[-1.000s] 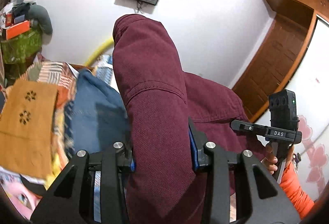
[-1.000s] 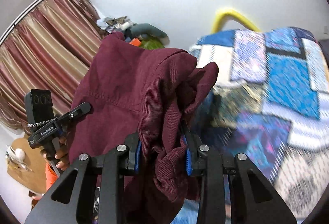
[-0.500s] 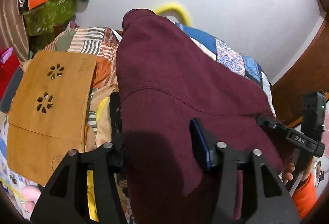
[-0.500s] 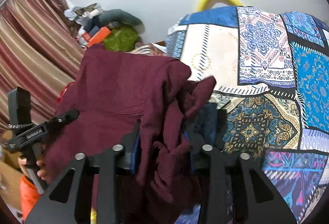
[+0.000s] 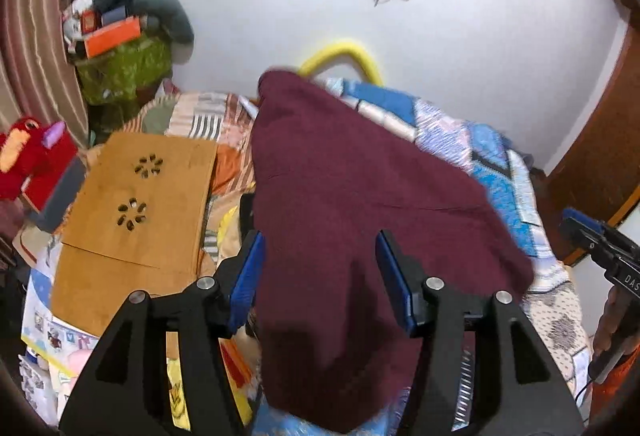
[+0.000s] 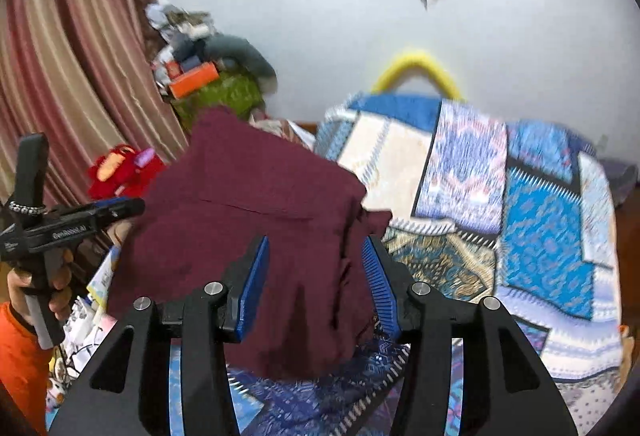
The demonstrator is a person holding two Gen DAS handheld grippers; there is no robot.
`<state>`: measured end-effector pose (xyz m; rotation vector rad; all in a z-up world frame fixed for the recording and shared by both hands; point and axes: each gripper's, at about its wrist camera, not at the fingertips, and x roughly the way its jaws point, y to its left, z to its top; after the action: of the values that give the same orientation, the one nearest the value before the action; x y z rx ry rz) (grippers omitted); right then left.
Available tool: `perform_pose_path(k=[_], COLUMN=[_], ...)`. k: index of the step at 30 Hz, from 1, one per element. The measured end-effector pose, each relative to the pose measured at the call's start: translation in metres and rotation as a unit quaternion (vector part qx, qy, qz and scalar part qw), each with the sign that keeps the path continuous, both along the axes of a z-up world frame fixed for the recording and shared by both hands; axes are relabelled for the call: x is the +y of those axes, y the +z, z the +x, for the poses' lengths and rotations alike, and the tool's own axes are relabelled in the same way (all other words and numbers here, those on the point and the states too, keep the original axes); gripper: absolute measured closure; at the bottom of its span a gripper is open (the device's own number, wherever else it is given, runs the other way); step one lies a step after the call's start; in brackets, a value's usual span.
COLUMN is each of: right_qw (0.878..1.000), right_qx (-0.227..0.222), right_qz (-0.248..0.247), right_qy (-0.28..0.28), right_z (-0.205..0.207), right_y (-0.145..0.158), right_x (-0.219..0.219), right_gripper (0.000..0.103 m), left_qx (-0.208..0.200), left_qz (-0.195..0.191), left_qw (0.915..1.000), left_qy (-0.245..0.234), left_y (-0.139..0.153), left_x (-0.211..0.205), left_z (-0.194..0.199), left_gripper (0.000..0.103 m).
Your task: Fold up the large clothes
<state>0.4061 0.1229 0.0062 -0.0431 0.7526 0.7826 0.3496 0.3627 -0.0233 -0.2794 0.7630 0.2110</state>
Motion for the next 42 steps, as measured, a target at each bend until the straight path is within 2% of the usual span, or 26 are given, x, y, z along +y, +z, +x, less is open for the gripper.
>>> perform_pose_path(k=[3, 6, 9, 11, 13, 17, 22, 23, 24, 26, 27, 29, 33, 35, 38, 42], right_qw=[0.998, 0.993, 0.984, 0.977, 0.969, 0.954, 0.947, 0.946, 0.946, 0.947, 0.947, 0.948, 0.949, 0.947, 0.944, 0.948], right_qx=[-0.062, -0.112, -0.151, -0.181, -0.209, -0.249, -0.261, -0.264, -0.264, -0.259, -0.257, -0.259, -0.259, -0.262, -0.271, -0.267], right_qz=[0.004, 0.042, 0.088, 0.112, 0.133, 0.168, 0.188, 0.189, 0.189, 0.192, 0.191, 0.182, 0.171, 0.174, 0.172, 0.161], right_qy=[0.007, 0.014, 0.019, 0.022, 0.021, 0.012, 0.007, 0.0, -0.003, -0.008, -0.014, -0.026, -0.052, -0.06, -0.073, -0.069], right_z=[-0.036, -0.078, -0.123, -0.154, -0.183, -0.231, -0.264, -0.266, -0.269, -0.271, -0.271, -0.274, -0.276, -0.279, -0.284, -0.287], right_y=[0.034, 0.066, 0.098, 0.114, 0.124, 0.131, 0.121, 0.117, 0.114, 0.11, 0.107, 0.105, 0.102, 0.101, 0.098, 0.094], right_x=[-0.009, -0.027, -0.049, -0.065, -0.078, -0.103, -0.118, -0.119, -0.12, -0.122, -0.123, -0.123, -0.127, -0.131, -0.138, -0.138], right_gripper=[0.057, 0.057, 0.057, 0.057, 0.057, 0.057, 0.056, 0.05, 0.045, 0.024, 0.022, 0.018, 0.011, 0.001, 0.0, 0.0], left_qx=[-0.043, -0.096, -0.154, -0.185, -0.217, -0.279, -0.327, -0.332, -0.335, -0.339, -0.339, -0.336, -0.323, -0.316, -0.312, -0.311], left_qz=[0.028, 0.065, 0.121, 0.139, 0.146, 0.173, 0.207, 0.212, 0.212, 0.207, 0.204, 0.197, 0.176, 0.17, 0.169, 0.165], left_qw=[0.9986, 0.9931, 0.9804, 0.9725, 0.965, 0.9446, 0.9213, 0.9183, 0.9167, 0.9154, 0.9158, 0.9179, 0.9262, 0.9292, 0.9305, 0.9316], left_qy=[-0.01, -0.019, -0.024, -0.019, -0.015, 0.006, 0.036, 0.044, 0.051, 0.061, 0.068, 0.076, 0.084, 0.088, 0.091, 0.09], left_y=[0.04, 0.083, 0.118, 0.134, 0.143, 0.147, 0.135, 0.132, 0.129, 0.123, 0.119, 0.115, 0.107, 0.103, 0.099, 0.097], left_x=[-0.031, -0.071, -0.117, -0.143, -0.162, -0.203, -0.241, -0.246, -0.249, -0.253, -0.254, -0.255, -0.249, -0.245, -0.242, -0.238], left_z=[-0.036, -0.079, -0.13, -0.16, -0.19, -0.25, -0.301, -0.309, -0.315, -0.324, -0.327, -0.331, -0.332, -0.331, -0.329, -0.327], left_gripper=[0.047, 0.047, 0.047, 0.047, 0.047, 0.046, 0.046, 0.041, 0.034, 0.023, 0.016, 0.01, 0.008, 0.008, 0.008, 0.008])
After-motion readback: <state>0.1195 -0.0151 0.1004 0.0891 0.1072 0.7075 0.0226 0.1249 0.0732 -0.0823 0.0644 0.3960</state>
